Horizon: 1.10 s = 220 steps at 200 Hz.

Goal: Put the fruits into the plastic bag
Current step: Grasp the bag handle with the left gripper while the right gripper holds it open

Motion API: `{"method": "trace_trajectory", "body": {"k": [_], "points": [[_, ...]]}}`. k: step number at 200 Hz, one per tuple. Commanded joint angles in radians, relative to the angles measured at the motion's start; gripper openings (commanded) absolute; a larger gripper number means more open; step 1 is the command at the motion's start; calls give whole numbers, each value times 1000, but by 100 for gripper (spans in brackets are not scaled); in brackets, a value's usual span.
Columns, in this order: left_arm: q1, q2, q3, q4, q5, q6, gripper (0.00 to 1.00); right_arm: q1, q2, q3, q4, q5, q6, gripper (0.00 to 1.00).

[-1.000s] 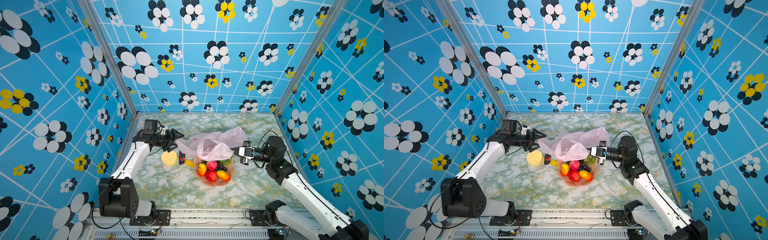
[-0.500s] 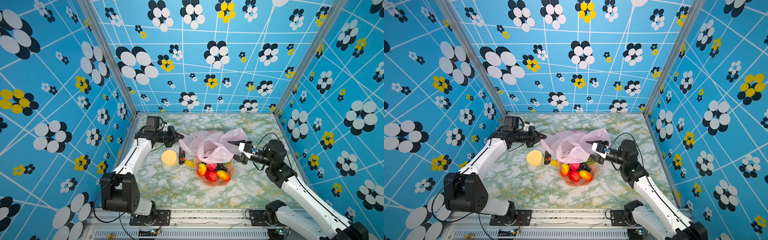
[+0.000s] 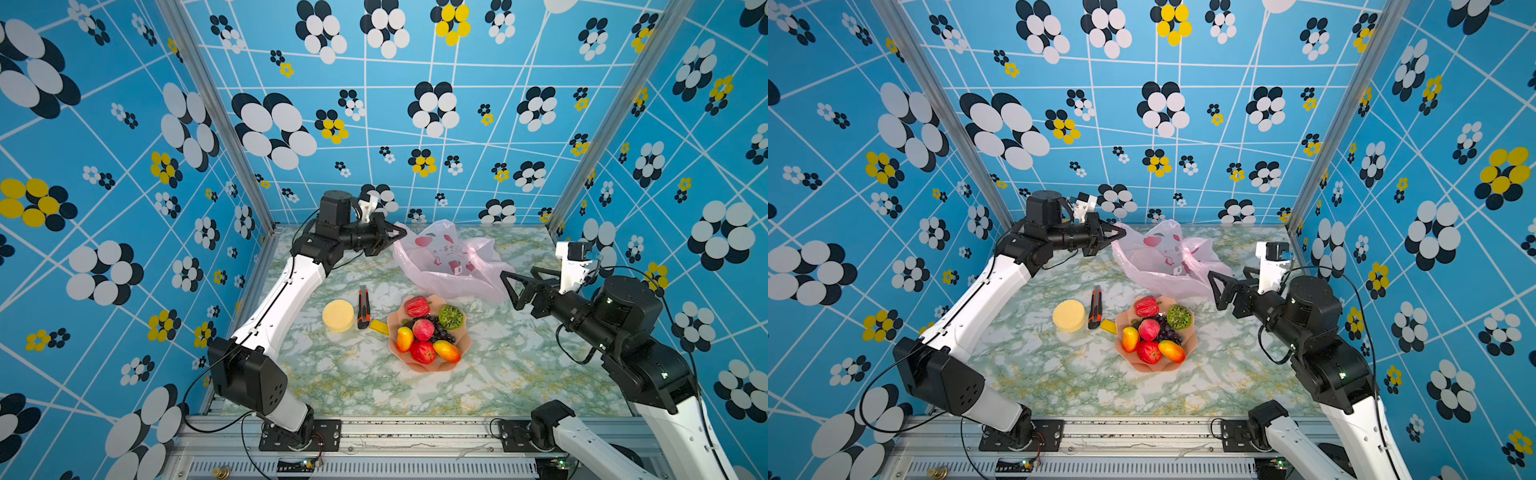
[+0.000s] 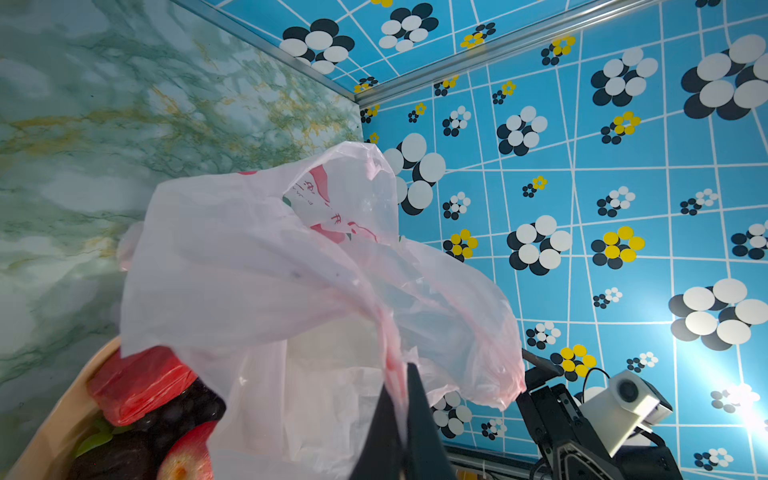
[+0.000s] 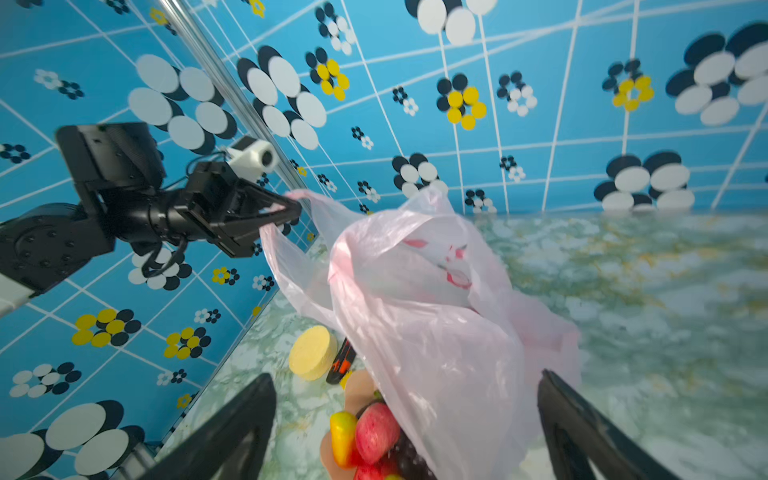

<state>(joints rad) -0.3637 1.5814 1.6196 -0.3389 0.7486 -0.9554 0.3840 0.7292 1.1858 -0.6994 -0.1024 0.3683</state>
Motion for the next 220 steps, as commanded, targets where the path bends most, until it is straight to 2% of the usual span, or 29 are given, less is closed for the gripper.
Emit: {"method": "trace_trajectory", "body": {"k": [1, 9, 22, 43, 69, 99, 113, 141, 159, 190, 220], "points": [[-48, 27, 47, -33, -31, 68, 0, 4, 4, 37, -311, -49, 105, 98], [-59, 29, 50, -26, -22, 72, 0, 4, 30, 78, -372, -48, 98, 98], [-75, 29, 54, -20, -6, 78, 0, 5, 98, 170, -489, -23, 75, 91], [-97, 14, 47, -19, -9, 86, 0, 5, 179, 237, -545, -32, 72, 85], [-128, 0, 39, -15, -21, 93, 0, 17, 219, 230, -507, -57, 122, 83], [-160, -1, 33, -18, -32, 93, 0, 130, 240, 199, -479, 44, 216, 84], [-170, 3, 35, -19, -32, 93, 0, 156, 232, 172, -445, 45, 269, 83], [-192, 6, 36, -2, -35, 73, 0, 214, 222, 100, -387, 86, 368, 75], [-206, 7, 39, 8, -39, 57, 0, 280, 235, 80, -371, 138, 393, 75], [-236, 14, 65, 2, -42, 51, 0, 380, 241, 42, -229, 107, 447, 77], [-254, 13, 71, 0, -49, 48, 0, 398, 278, 27, -202, 104, 446, 78]]}}
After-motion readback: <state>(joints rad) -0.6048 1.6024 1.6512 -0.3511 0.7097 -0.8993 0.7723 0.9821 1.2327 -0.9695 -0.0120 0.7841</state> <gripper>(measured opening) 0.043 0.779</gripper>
